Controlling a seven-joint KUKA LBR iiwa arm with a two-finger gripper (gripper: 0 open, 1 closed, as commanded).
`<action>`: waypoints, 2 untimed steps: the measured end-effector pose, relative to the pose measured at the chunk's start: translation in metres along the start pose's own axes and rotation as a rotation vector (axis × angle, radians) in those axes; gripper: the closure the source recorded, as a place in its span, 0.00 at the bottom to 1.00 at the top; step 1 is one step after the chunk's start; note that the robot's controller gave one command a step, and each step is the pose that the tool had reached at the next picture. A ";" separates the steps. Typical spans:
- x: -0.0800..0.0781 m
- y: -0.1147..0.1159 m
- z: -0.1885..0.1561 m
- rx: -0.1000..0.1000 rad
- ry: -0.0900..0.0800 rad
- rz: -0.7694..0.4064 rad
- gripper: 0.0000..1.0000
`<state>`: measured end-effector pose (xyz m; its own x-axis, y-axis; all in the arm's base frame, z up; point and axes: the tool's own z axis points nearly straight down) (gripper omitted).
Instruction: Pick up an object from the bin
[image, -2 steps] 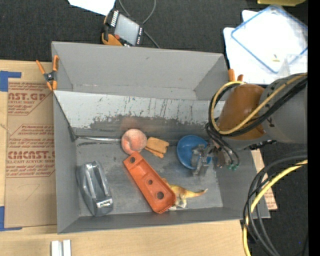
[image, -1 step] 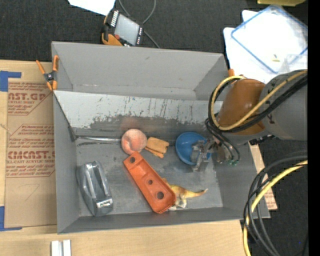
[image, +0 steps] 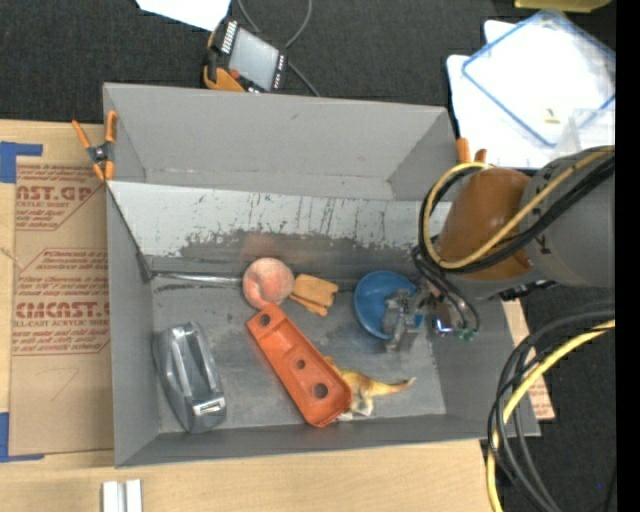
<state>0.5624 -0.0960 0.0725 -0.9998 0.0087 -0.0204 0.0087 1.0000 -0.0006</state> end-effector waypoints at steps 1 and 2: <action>-0.009 -0.001 0.001 0.000 -0.001 -0.006 1.00; 0.022 0.025 -0.005 0.000 -0.001 -0.440 1.00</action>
Offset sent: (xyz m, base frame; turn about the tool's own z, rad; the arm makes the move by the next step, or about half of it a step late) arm -0.0357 0.0341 0.0068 -0.5243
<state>0.5409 -0.0710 0.0766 -0.9080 -0.4185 -0.0196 -0.4184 0.9082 -0.0095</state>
